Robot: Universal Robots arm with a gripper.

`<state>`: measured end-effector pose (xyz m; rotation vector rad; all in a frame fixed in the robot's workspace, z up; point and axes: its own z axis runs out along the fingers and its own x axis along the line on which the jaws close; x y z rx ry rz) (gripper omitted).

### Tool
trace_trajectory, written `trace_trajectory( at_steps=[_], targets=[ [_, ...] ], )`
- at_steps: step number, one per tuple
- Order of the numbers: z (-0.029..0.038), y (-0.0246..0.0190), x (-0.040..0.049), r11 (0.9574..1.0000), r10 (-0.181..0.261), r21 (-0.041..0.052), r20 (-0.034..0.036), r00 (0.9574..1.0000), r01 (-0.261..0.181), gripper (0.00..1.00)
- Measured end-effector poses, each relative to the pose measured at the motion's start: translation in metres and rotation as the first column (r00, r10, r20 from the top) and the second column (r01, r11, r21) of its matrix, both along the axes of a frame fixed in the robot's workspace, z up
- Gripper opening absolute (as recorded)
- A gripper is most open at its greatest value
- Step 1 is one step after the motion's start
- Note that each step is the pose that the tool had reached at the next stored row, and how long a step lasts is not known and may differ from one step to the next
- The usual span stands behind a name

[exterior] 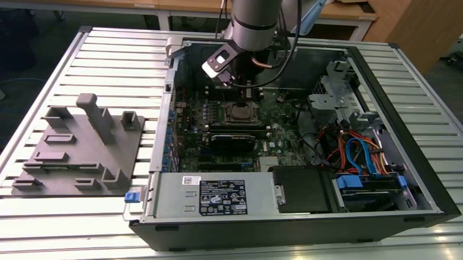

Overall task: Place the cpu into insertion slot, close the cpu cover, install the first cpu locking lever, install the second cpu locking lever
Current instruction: 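Install the first cpu locking lever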

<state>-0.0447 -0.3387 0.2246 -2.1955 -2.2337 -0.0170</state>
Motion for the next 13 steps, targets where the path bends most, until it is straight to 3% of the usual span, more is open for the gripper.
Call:
trace_trajectory(
  at_steps=[7,13],
  targets=[
    [0.0119,0.0,0.0,1.0,0.0,-0.0063,0.0,1.0,0.0,0.1],
    [0.0128,0.0,0.0,0.9997,0.023,-0.0098,0.0,0.9997,-0.023,0.1]
  ],
)
